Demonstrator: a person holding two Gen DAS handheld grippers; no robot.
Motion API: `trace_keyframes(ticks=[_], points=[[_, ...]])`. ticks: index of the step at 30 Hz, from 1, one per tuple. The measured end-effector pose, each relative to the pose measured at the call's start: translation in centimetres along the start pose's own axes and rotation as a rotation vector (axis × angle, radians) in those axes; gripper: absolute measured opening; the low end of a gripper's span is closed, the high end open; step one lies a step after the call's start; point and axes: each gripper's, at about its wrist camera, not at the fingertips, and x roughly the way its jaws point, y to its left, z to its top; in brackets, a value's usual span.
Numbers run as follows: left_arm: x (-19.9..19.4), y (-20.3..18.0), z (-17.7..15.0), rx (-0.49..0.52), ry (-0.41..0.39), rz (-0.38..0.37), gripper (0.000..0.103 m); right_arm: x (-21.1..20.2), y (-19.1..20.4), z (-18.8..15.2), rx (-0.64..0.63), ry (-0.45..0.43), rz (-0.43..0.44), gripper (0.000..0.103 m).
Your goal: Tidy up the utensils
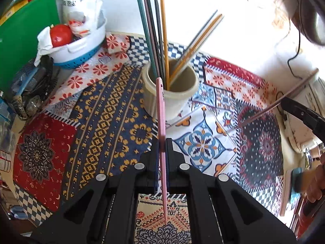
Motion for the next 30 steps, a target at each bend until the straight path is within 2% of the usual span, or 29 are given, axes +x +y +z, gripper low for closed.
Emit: trace_keyframes(ticks=[5,8,14,17,21,26,28,30], points=[[-2.4,0.3,1.4,0.005,-0.081,0.030,0.003,-0.7,0.8,1.7,-0.014,-0.052,0.019,0.005],[-3.9,0.7,2.4,-0.011,-0.131,0.026,0.000,-0.8,1.2,2.6,-0.027,-0.067,0.028,0.002],[-6.9,1.1,5.3,-0.019,-0.239,0.024,0.000,-0.9,1.9,4.3,-0.051,-0.091,0.044,0.002],[-7.0,1.3,6.4,-0.011,-0.258,0.036,0.000,-0.6,2.2,4.7,-0.078,-0.088,0.038,0.002],[-4.5,2.6,7.1,-0.051,-0.177,0.030,0.001,0.5,1.3,4.3,-0.066,-0.058,0.029,0.002],[1.0,4.2,6.4,-0.093,-0.030,0.025,0.012,3.2,-2.1,2.8,0.009,0.047,-0.020,0.003],[3.6,5.0,6.2,-0.109,0.030,0.015,0.016,4.5,-3.7,2.1,0.049,0.107,-0.048,0.007],[6.4,5.8,6.2,-0.110,0.108,0.006,0.016,6.0,-5.4,1.2,0.089,0.160,-0.075,0.021]])
